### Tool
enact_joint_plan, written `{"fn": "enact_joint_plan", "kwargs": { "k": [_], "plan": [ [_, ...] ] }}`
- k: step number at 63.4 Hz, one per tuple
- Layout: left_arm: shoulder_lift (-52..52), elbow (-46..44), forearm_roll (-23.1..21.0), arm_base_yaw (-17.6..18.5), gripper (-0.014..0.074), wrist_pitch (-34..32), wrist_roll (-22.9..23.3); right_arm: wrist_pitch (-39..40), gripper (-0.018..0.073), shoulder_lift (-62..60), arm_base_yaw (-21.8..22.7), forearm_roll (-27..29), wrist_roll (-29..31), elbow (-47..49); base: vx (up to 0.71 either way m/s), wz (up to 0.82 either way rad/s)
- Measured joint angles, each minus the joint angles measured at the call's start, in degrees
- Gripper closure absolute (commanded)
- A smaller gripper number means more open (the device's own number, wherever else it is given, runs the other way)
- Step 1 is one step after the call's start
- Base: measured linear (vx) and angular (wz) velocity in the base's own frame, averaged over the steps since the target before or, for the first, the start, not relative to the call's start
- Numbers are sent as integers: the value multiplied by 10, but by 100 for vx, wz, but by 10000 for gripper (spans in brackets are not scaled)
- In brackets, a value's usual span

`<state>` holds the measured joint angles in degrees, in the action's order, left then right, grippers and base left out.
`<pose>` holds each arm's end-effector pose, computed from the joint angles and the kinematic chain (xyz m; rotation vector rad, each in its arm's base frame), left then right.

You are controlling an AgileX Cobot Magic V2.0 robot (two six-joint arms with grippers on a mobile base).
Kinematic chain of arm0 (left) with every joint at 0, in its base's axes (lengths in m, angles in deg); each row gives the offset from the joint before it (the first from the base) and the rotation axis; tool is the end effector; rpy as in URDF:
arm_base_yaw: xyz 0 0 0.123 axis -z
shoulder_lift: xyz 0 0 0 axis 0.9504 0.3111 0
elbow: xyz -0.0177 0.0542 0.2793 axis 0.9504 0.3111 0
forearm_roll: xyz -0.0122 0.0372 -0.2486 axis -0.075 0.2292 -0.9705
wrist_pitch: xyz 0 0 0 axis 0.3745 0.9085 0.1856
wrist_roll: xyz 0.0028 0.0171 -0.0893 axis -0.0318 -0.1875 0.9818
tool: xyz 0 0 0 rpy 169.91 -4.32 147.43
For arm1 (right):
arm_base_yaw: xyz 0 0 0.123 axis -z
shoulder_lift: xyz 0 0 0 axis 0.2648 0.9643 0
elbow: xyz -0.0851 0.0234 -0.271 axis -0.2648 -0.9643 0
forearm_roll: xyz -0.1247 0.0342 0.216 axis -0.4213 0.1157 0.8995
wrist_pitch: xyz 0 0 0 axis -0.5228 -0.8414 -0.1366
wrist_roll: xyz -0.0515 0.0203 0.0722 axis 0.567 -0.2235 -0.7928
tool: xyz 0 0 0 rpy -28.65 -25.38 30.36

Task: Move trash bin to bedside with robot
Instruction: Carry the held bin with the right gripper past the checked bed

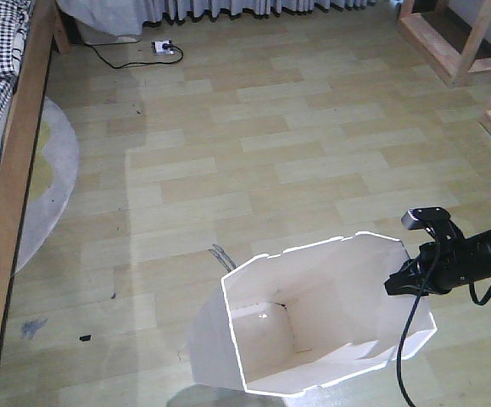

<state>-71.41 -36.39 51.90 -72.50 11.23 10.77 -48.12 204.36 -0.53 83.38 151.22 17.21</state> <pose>0.0567 0.0009 0.1954 0.0114 1.5845 0.0319 0.2985 -0.0287 0.0262 -0.4486 2.7617 0.7235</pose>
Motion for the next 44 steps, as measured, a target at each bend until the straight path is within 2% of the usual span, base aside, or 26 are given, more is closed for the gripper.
{"fn": "enact_joint_plan", "kwargs": {
  "k": [44],
  "plan": [
    [0,0,0,0,603,0,0,-1,564,0,0,2,0,0,19,16]
  ]
}}
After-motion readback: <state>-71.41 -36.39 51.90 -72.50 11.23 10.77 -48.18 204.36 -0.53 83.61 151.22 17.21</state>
